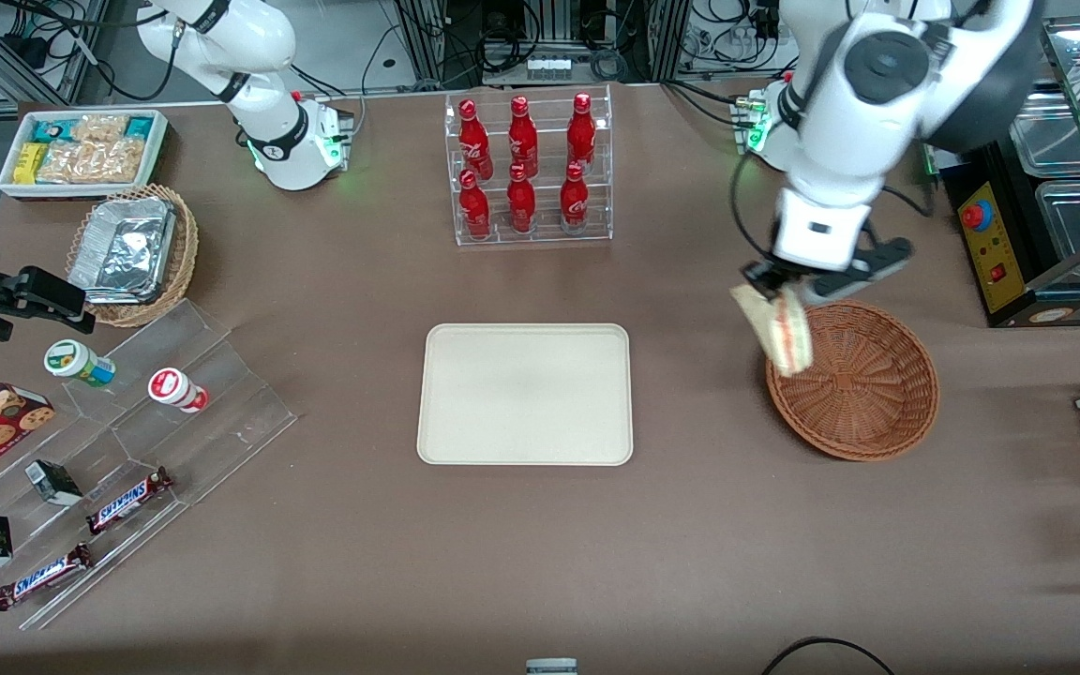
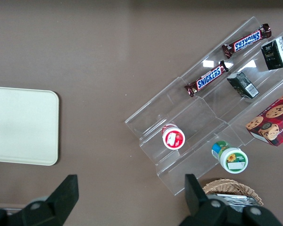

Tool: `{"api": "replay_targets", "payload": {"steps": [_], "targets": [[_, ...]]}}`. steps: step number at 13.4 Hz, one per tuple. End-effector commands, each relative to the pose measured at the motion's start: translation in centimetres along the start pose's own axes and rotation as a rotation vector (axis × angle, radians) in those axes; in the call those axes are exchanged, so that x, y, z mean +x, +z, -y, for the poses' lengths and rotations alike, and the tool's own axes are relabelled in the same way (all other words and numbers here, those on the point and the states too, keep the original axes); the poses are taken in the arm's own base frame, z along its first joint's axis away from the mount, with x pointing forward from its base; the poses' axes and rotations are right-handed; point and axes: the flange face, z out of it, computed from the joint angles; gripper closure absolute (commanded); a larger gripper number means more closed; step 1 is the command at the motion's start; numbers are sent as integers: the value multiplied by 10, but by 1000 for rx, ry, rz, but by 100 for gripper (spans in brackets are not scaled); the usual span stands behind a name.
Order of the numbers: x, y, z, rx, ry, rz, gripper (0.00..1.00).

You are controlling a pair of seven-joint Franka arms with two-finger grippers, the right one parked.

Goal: Place sandwich from basket to tray
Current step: 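Lift the sandwich and carry it with the left gripper over the tray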

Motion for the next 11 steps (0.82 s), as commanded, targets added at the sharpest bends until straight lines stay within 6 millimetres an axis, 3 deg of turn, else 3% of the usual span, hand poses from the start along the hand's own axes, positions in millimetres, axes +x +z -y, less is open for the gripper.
{"api": "replay_targets", "payload": {"steps": [1, 2, 5, 7, 9, 11], "targets": [[-25, 2, -49, -8, 136, 8, 100], [-38, 5, -72, -18, 177, 7, 100], [-53, 33, -135, -38, 234, 11, 100], [-60, 79, -170, -18, 271, 20, 100], [-81, 130, -203, -8, 320, 27, 100], [-81, 162, -216, -27, 319, 17, 100]]}}
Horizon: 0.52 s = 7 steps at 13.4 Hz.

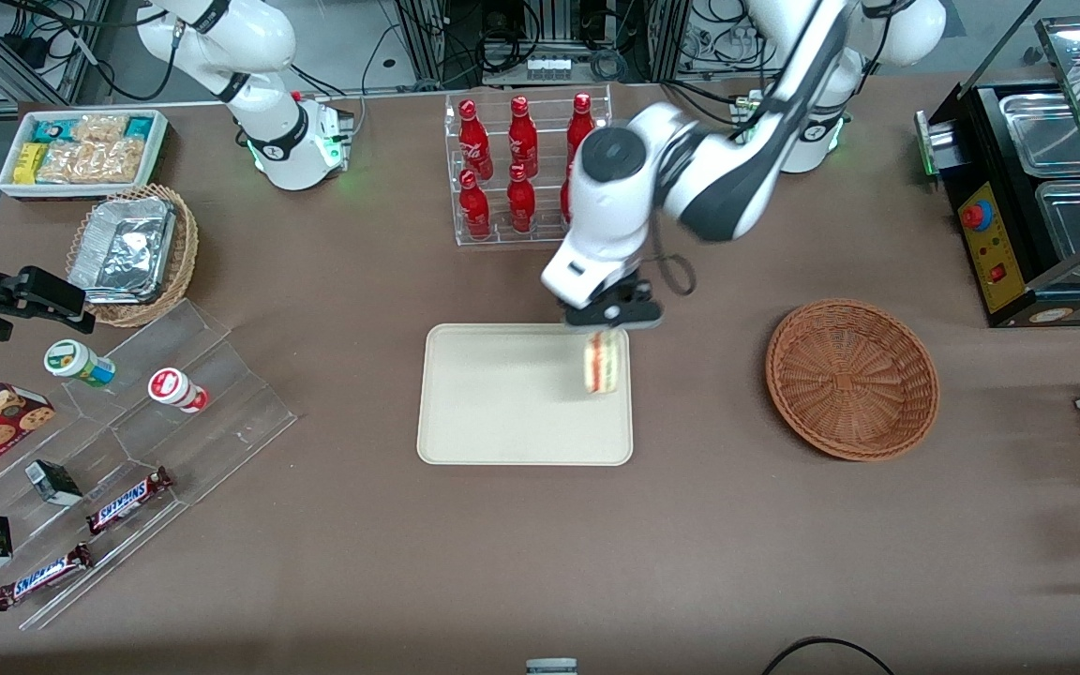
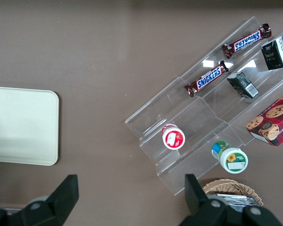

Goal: Place sandwich from basket to tray
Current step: 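Lift the sandwich and carry it with the left gripper over the tray, then lower the sandwich onto the tray and open the left gripper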

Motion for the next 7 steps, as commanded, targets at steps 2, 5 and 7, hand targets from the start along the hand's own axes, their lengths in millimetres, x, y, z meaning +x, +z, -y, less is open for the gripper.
{"api": "replay_targets", "payload": {"steps": [2, 5, 7], "targets": [[13, 41, -22, -18, 1, -30, 100], [13, 77, -21, 32, 25, -35, 100], [16, 86, -27, 9, 15, -56, 100]]}}
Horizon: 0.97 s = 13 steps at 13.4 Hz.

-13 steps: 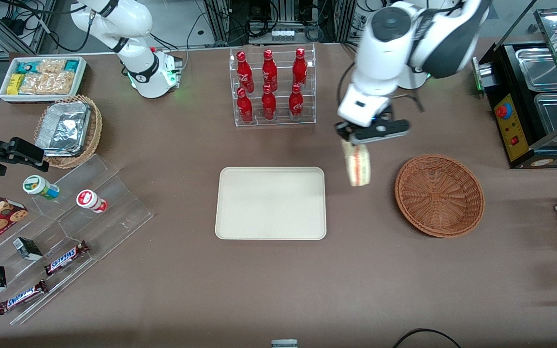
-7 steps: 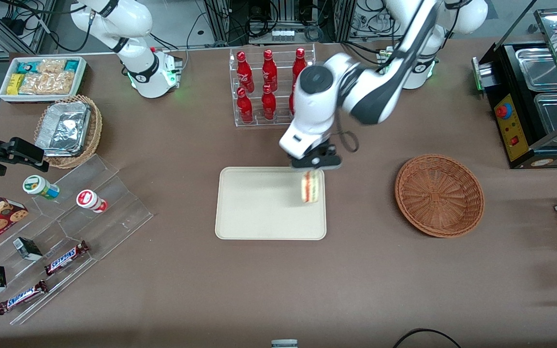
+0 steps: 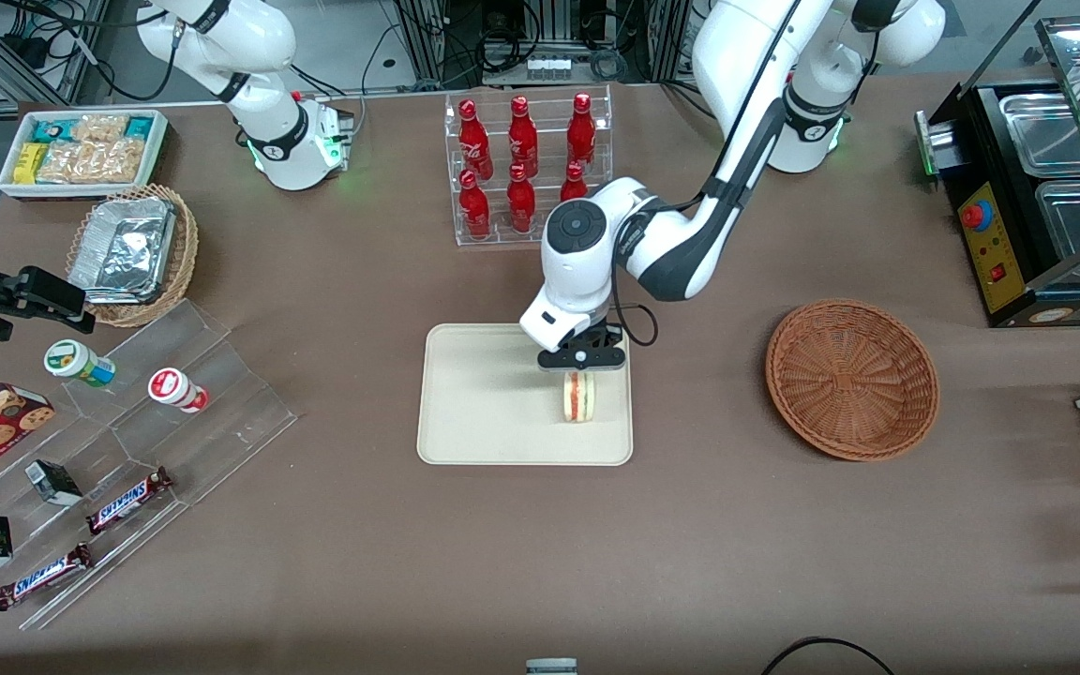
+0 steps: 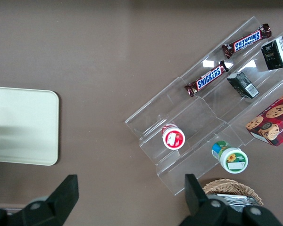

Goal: Place sandwich from basket to tray
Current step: 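Lower the sandwich onto the tray and open the left gripper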

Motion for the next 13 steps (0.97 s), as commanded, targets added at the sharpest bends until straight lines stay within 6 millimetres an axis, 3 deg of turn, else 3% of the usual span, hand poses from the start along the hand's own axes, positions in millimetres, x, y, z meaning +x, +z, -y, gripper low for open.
{"api": "replay_targets", "payload": {"steps": [1, 5, 7, 8, 11, 13], "targets": [[6, 7, -11, -13, -13, -40, 100], [4, 22, -12, -9, -9, -36, 98], [4, 26, -11, -6, -14, -32, 50], [4, 27, -11, -5, -14, -31, 3], [7, 17, -10, -12, -20, -41, 0], [15, -20, -6, -31, -33, -66, 0]]}}
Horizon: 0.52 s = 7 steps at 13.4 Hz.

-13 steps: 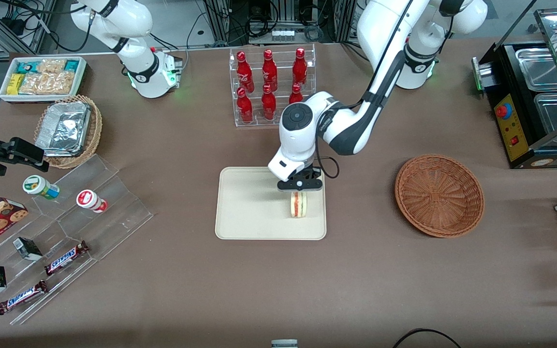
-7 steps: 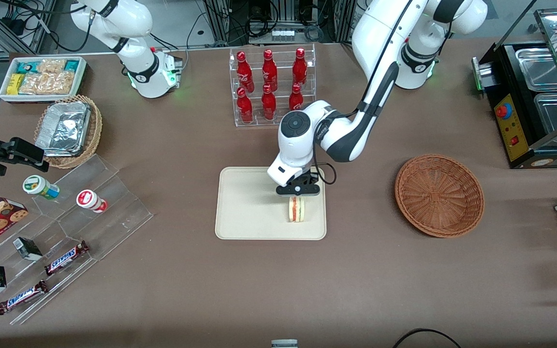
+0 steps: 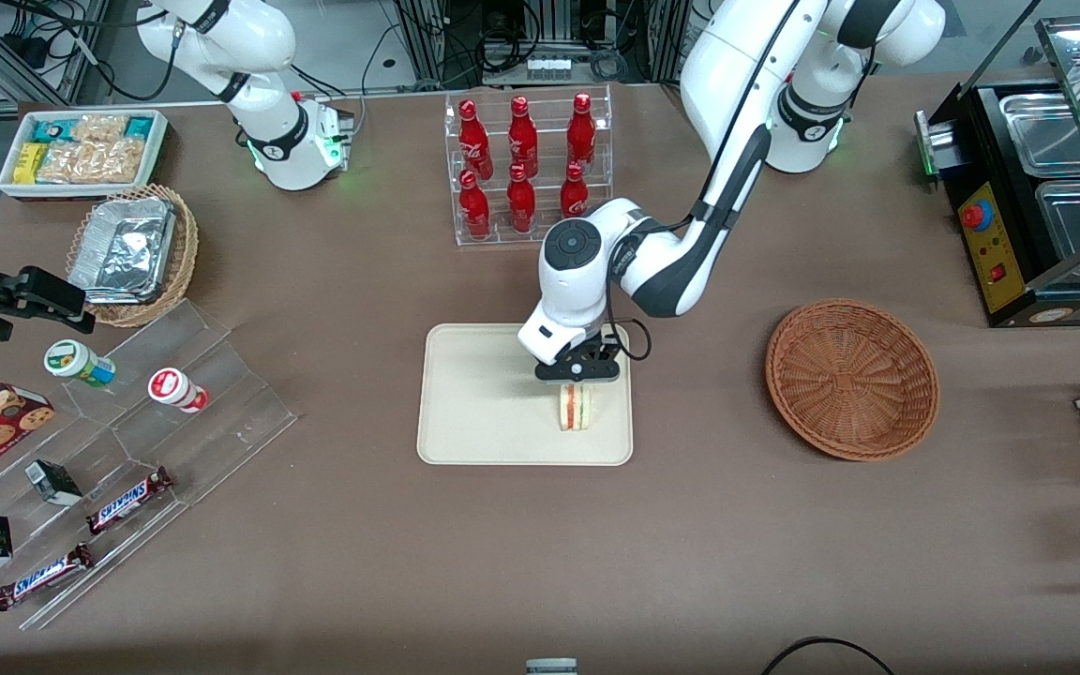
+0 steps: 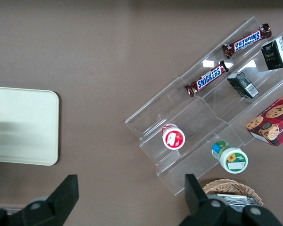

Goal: Place sandwich from basket to tray
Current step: 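Lower the sandwich onto the tray and open the left gripper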

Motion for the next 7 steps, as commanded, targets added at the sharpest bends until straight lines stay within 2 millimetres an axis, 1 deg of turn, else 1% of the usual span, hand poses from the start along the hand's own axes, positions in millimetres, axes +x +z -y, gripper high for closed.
{"api": "replay_targets", "payload": {"steps": [1, 2, 4, 7], "targets": [[8, -62, 0, -2, -16, -45, 0], [12, -95, 4, 1, -26, -48, 0], [16, -151, 18, 3, -45, -57, 0], [10, -222, 47, 32, -61, -47, 0]]}}
